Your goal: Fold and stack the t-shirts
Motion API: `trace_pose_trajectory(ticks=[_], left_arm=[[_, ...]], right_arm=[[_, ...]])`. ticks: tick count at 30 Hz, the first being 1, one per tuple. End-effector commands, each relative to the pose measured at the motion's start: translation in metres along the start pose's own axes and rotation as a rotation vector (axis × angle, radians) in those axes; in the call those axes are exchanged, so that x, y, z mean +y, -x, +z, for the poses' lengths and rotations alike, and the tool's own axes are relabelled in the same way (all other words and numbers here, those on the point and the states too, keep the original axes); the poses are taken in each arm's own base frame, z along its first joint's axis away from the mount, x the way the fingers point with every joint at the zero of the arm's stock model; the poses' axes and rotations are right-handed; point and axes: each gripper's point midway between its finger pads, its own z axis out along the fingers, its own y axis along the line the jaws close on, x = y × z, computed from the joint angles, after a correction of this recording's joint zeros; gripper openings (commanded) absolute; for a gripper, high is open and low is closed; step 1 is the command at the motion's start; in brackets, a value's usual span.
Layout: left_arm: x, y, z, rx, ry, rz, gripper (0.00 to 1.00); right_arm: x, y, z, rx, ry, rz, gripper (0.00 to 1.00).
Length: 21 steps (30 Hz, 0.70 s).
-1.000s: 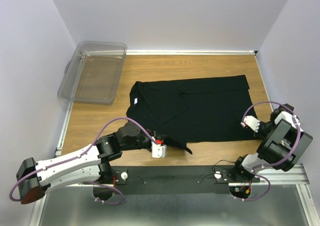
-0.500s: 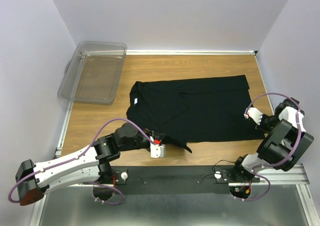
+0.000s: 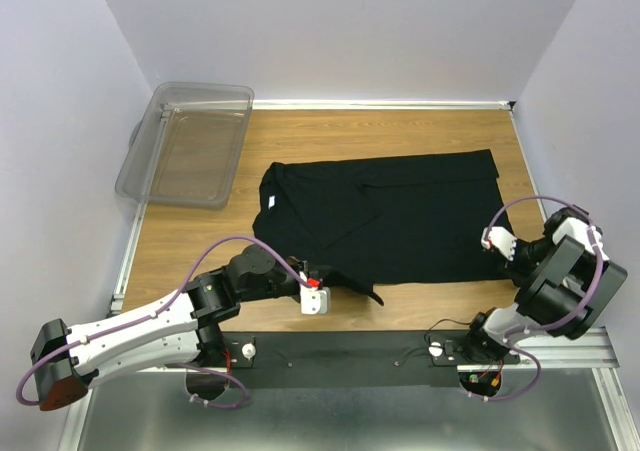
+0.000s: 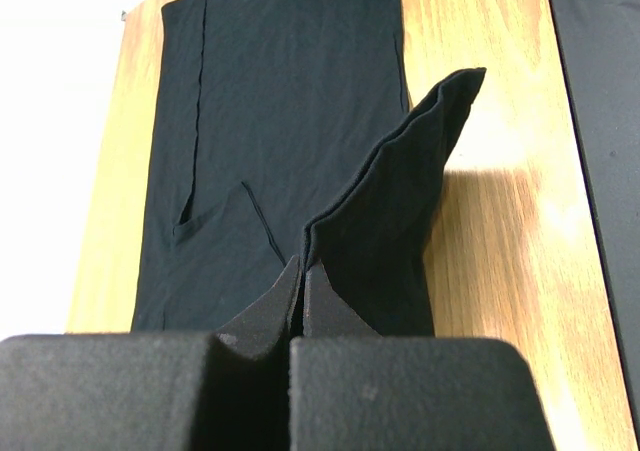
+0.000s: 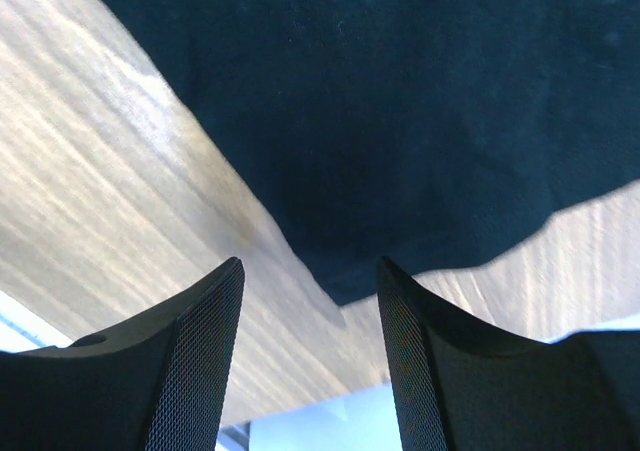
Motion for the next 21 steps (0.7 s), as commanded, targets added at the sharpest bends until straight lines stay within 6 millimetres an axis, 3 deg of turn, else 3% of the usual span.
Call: trace_pose_trajectory(ticks=[1,6,9,12,15,21], left_arm=[[0.006,0.003,-0.002,-0.015,0.035,-0.007,0.00],[0.007,0.002,-0.002,-0.013,0.037,-0.009,0.00],[0.006,0.001,-0.002,-0.011,0.038,-0.008,0.00],[0.006,0.001,-0.002,-0.011,0.038,-0.008,0.00],[0.006,0.001,-0.001,-0.010,0.036,-0.010,0.00],[0.007,0.001,-0.002,-0.010,0.043,-0.011,0.00]], right_arm=[[-0.006,-0.013,0.010,0.027,0.022,0.034,0.63],[-0.007,-0.018,0.021,0.038,0.016,0.040,0.61],[-0.004,-0.024,0.026,0.063,0.034,0.047,0.55],[0.004,-0.026,0.032,0.079,0.054,0.055,0.37],[0.004,-0.026,0.031,0.080,0.043,0.056,0.25],[-0.009,-0.023,0.020,0.069,-0.008,0.070,0.15]])
